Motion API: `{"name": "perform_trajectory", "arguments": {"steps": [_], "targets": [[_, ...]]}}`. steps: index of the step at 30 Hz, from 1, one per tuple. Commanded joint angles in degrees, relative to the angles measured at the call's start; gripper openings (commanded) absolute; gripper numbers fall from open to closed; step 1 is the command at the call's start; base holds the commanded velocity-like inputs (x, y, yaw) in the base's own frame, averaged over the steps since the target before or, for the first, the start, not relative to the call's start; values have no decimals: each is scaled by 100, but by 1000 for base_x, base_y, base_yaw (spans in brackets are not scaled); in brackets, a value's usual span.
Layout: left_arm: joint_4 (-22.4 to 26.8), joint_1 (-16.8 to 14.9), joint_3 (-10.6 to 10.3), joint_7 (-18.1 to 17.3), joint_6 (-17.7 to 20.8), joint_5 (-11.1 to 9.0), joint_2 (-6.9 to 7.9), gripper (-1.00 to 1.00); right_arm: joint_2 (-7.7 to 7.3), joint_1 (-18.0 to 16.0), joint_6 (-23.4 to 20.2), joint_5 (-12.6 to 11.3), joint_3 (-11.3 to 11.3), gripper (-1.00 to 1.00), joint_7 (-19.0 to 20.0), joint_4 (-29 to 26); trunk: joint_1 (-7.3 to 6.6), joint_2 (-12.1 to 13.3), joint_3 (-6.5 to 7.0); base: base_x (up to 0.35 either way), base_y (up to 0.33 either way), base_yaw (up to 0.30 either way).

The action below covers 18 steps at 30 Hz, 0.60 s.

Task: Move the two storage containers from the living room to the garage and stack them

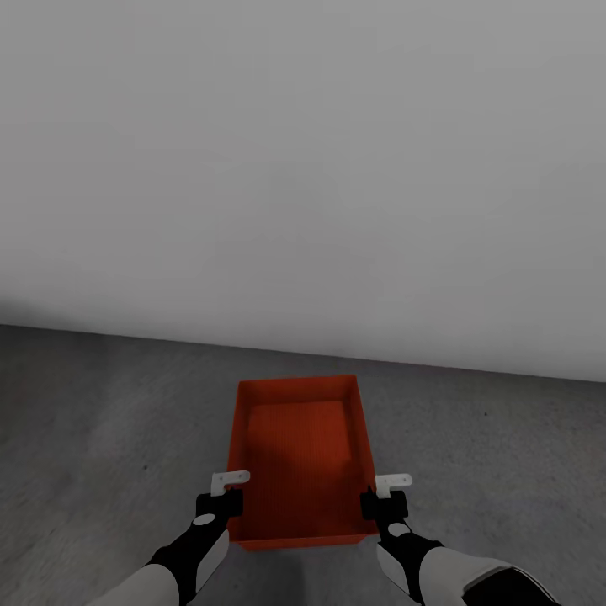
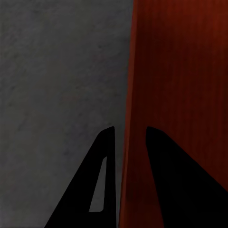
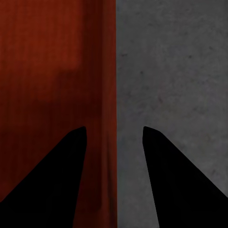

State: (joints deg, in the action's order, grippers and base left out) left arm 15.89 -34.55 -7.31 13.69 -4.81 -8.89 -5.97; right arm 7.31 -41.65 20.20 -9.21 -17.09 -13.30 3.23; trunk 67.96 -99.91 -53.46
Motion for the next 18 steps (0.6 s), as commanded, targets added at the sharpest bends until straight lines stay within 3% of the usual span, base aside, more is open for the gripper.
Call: {"name": "perform_trajectory", "arguments": {"steps": [1, 8, 18], "targets": [[-15, 1, 11, 204, -29, -69, 122, -100, 7, -10, 133, 174, 303, -100, 56, -262, 0, -2, -4, 44, 0, 0], [-15, 1, 11, 204, -29, -69, 122, -100, 7, -10, 136, 174, 303, -100, 56, -262, 0, -2, -4, 114, 0, 0], [-15, 1, 9, 204, -29, -62, 122, -100, 7, -10, 134, 174, 303, -100, 55, -262, 0, -2, -4, 8, 0, 0]]}}
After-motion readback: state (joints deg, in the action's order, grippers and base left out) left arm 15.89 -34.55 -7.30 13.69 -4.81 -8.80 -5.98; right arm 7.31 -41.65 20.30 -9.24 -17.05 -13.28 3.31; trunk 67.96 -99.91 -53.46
